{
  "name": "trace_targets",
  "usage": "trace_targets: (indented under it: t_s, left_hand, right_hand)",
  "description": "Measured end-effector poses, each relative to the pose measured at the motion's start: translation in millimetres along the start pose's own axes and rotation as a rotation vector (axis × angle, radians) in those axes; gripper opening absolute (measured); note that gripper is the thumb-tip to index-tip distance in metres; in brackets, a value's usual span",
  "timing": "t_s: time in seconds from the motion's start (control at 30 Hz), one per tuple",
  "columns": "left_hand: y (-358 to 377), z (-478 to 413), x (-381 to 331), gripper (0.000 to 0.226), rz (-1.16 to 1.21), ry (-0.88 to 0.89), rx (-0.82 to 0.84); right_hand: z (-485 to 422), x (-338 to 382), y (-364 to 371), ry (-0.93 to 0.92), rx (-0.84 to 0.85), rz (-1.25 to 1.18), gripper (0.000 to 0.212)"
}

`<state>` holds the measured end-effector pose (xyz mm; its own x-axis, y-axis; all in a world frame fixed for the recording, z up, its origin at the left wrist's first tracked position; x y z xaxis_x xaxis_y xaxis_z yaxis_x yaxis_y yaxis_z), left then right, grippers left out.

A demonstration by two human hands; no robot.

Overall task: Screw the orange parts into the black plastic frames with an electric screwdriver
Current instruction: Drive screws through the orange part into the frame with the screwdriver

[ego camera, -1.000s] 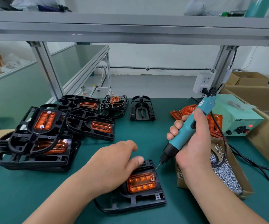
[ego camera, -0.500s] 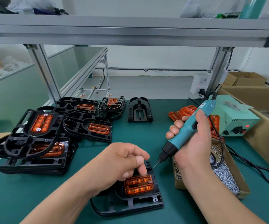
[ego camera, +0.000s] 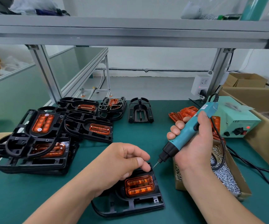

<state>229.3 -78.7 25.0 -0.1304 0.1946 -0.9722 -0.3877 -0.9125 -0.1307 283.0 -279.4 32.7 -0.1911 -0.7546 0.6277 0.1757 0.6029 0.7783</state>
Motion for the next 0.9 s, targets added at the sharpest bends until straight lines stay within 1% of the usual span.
trace_targets:
  t_s: [0.2,0.4,0.67,0.9]
  left_hand:
    - [3.3,-1.6,0.7,0.015,-0.140,0.026,0.010]
    - [0.5,-2.1,1.3,0.019,-0.222,0.052,-0.035]
    - [5.4,-0.8,0.0,0.019,-0.178,0.072,-0.012]
    - [4.5,-0.5,-0.5,0.017,-0.207,0.078,-0.026]
  right_hand:
    - [-1.5,0.4,-1.6,-0.010,0.007,-0.014,0.038]
    - [-1.8,1.9,-0.4,-0.026,0.024,-0.042,0.041]
    - [-0.8,4.2,-0.1,-0.042,0.025,-0.046,0.041]
    - [0.1,4.4,0.6,-0.045,0.030,-0.046,0.042]
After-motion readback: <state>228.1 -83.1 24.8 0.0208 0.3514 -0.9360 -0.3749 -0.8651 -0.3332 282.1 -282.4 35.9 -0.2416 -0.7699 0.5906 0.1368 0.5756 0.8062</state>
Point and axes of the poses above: each hand's wrist, its own z-axis away from the middle knuckle, its own y-axis out of the palm, x = y × z, the point moved 9 cm from there along -z, towards the middle knuckle, and after that the axes turned 2 degrees about z, right-handed, at the moved point
